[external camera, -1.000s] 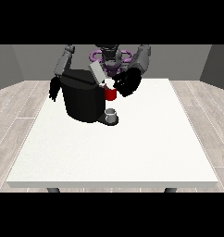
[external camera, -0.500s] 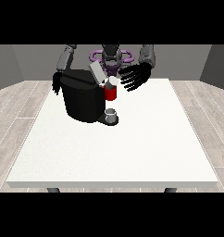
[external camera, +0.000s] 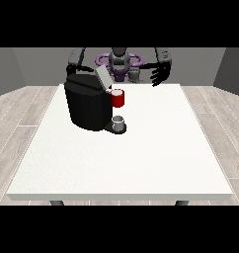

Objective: Insert the coffee pod into the coffee machine and close the lid

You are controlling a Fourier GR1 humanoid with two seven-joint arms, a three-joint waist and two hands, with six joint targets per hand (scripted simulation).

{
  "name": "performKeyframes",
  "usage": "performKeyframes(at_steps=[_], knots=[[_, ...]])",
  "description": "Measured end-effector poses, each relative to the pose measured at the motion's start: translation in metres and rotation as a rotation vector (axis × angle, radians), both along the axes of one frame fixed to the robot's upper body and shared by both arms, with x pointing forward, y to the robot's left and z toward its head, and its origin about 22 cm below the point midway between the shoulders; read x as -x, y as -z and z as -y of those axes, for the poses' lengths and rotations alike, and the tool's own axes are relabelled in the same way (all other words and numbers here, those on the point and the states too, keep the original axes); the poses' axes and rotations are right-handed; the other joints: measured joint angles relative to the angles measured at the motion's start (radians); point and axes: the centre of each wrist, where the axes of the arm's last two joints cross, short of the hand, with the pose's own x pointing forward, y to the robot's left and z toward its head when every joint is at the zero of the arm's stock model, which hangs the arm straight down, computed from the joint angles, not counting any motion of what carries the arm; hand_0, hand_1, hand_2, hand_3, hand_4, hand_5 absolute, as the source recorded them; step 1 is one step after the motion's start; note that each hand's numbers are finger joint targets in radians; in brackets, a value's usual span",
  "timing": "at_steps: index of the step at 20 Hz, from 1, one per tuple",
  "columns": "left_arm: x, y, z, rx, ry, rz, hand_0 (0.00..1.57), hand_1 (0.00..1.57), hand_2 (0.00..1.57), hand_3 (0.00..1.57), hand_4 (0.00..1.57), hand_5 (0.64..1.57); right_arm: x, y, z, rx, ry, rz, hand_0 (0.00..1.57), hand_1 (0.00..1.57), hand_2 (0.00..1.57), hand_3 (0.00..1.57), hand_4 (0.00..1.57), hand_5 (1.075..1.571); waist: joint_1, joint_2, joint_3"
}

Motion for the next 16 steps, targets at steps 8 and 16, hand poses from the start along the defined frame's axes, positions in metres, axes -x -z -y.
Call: performKeyframes(at_steps=[8, 16], knots=[[0.088, 0.072, -0.039, 0.064, -0.087, -0.192, 0.0, 0.0, 0.0, 0.0, 0.32, 1.571, 0.0, -0.034, -0.061, 0.044, -0.11, 0.049, 0.0, 0.0, 0.0, 0.0, 0.12, 1.571, -0.006, -0.195, 0.0004], [0.108, 0.073, -0.044, 0.098, -0.076, -0.188, 0.0, 0.0, 0.0, 0.0, 0.3, 1.571, -0.014, -0.1, -0.081, 0.112, -0.097, 0.191, 0.0, 0.0, 0.0, 0.0, 0.47, 1.571, 0.043, -0.183, 0.0014]])
